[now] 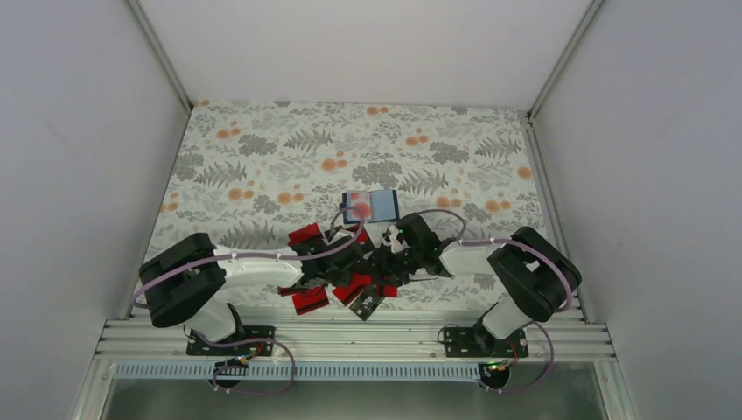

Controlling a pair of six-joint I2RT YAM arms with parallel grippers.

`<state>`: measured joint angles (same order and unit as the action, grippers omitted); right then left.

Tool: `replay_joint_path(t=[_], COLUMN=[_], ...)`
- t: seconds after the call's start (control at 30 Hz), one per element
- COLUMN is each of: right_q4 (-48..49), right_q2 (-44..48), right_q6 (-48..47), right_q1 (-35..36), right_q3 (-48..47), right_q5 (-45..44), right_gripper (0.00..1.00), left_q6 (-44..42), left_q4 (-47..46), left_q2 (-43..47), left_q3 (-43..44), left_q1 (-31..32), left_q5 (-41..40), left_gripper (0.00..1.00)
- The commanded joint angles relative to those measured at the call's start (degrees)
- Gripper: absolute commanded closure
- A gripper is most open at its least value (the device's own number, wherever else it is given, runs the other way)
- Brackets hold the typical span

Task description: Put the credit cards into the card holder

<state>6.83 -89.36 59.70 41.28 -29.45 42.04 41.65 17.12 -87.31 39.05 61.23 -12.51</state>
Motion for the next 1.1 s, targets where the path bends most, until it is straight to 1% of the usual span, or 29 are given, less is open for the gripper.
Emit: replay_joint_path(t=[0.0, 0.17, 0.33, 0.47, 0.57, 0.73, 0.9, 1.0, 1.07], right_q4=[12.2, 16.8, 18.5, 17.5, 14.4, 12.1, 10.1, 9.2, 9.1], right_q2=[-0.5, -0.5, 0.1, -0.1, -1.0, -3.1, -4.9, -5.4, -5.5], right_q6=[4.1, 7.1, 8.6, 8.5, 7.0, 5.6, 4.4, 3.5, 3.1], right_q1=[0.0, -0.4, -0.6, -0.6, -0.6, -0.1, 0.6, 0.6, 0.7], right_q3=[1.0, 2.0, 1.7, 1.1, 0.2, -0.6, -2.1, -2.5, -2.5], right_q5=[3.1, 3.7, 3.0, 2.3, 1.6, 1.6, 0.9, 0.5, 0.6], right_gripper=[0.47, 0.52, 0.57, 0.59, 0.63, 0.69, 0.82, 0.94, 0.96], left_q6=[1.0, 0.9, 0.7, 0.5, 0.3, 0.0, 0.0, 0.3, 0.4], left_q4=[4.0, 3.9, 3.7, 3.7, 3.7, 3.4, 3.1, 3.2, 3.4], left_q2=[-2.1, -1.5, -1.0, -0.6, -0.6, -0.5, -0.5, 0.2, 1.3], left_q3=[-3.3, -3.8, -4.1, -4.3, -4.3, -4.5, -4.7, -4.8, -4.7], left_q1=[0.0, 0.0, 0.1, 0.0, 0.1, 0.0, 0.0, -0.1, -0.1], left_q5=[4.0, 4.1, 4.2, 4.3, 4.2, 4.0, 4.1, 3.8, 3.5], left_gripper=[0.98, 0.98, 0.98, 0.98, 0.98, 0.98, 0.98, 0.98, 0.98])
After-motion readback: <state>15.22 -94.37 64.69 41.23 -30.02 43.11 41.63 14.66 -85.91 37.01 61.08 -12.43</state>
